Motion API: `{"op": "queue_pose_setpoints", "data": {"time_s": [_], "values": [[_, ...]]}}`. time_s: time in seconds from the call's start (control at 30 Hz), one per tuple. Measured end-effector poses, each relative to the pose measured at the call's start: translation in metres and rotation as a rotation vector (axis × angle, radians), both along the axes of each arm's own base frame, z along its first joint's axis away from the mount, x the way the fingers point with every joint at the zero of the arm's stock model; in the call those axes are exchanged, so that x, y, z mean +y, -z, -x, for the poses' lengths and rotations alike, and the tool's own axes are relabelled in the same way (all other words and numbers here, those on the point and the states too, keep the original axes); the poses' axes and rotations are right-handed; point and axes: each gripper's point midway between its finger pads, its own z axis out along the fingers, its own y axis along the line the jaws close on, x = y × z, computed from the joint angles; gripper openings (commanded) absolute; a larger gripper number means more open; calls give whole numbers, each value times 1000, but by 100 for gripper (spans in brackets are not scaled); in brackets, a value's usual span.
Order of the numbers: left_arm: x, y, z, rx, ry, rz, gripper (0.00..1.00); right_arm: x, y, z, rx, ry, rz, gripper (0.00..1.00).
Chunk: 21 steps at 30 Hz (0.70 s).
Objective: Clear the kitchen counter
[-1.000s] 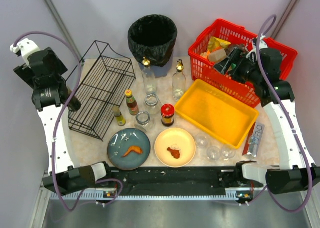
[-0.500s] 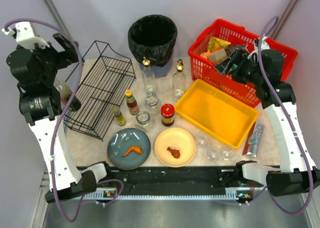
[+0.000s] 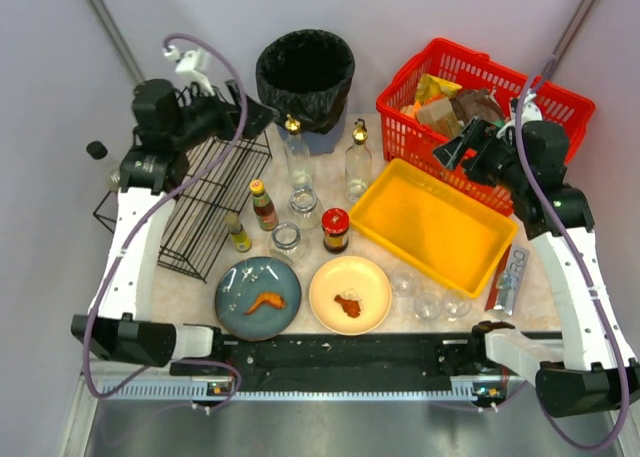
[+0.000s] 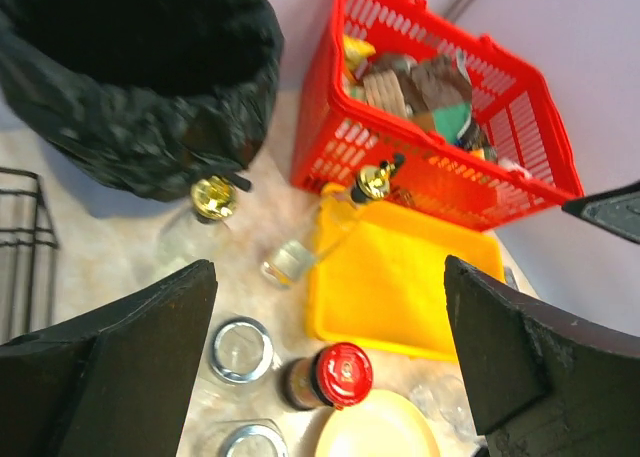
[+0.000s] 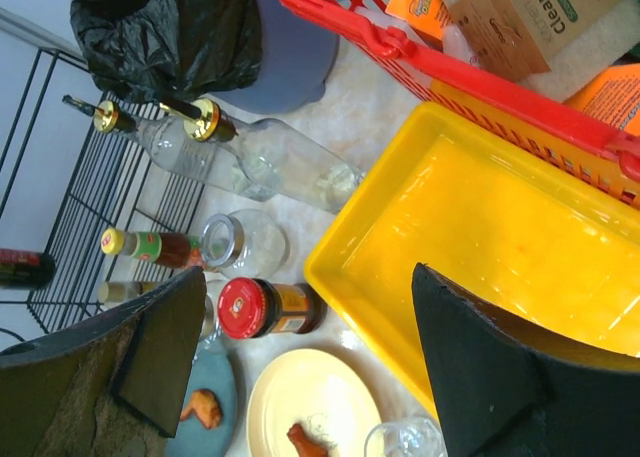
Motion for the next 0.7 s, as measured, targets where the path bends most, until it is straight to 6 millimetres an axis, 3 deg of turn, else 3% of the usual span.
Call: {"op": "queue_pose_setpoints", "data": {"time_s": [0.17, 0.37, 0.57, 0.7], "values": [[-38, 45, -15, 109, 43, -6, 85, -3, 5, 5, 5, 14, 6, 82], [-54, 104, -62, 183, -80, -59, 84, -5, 7, 4, 7, 25, 5, 82], [-69, 138, -92, 122, -100, -151, 87, -4, 23, 6, 45, 31, -4, 82], [-66, 145, -107, 67, -128, -200, 87, -6, 33, 8, 65, 41, 3, 83]]}}
